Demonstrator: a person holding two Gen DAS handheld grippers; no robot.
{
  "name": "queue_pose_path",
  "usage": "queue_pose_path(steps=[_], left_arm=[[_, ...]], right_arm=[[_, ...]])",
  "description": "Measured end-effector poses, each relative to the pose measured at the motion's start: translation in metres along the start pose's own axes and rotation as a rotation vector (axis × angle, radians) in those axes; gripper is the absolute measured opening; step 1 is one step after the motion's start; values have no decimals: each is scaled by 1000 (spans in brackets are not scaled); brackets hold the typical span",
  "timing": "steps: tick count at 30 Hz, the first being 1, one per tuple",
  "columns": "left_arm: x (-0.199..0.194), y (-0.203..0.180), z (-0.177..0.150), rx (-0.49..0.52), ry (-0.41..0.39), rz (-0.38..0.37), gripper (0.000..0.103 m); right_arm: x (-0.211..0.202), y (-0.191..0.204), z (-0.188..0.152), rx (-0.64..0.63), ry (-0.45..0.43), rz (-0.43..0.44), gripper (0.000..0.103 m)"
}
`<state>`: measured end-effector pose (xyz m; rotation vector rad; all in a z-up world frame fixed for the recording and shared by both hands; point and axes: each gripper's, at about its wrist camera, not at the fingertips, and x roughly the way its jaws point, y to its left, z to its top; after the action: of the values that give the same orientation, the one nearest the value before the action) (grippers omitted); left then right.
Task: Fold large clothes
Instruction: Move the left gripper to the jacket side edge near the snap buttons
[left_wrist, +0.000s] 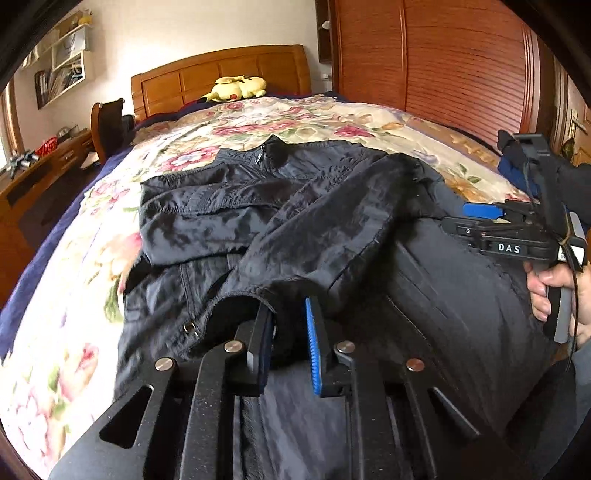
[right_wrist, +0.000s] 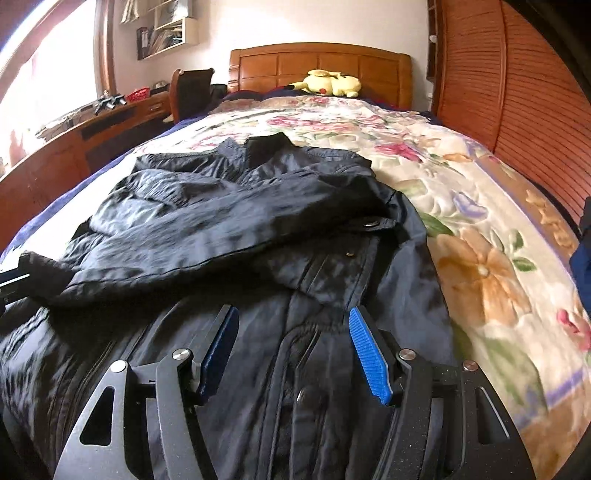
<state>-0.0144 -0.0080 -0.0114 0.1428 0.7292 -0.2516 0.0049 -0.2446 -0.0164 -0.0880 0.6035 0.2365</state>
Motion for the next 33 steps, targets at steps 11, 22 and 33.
queue_pose_path(steps=[11, 22, 33], left_arm=[[-43, 18, -8, -61, -59, 59, 47], [1, 48, -5, -118, 29, 116, 76], [53, 66, -24, -129, 170, 142, 76]], right_arm=[[-35, -4, -12, 48, 1, 45, 65], [-55, 1, -9, 76, -26, 44, 65], [-54, 11, -17, 9, -5, 33, 69]])
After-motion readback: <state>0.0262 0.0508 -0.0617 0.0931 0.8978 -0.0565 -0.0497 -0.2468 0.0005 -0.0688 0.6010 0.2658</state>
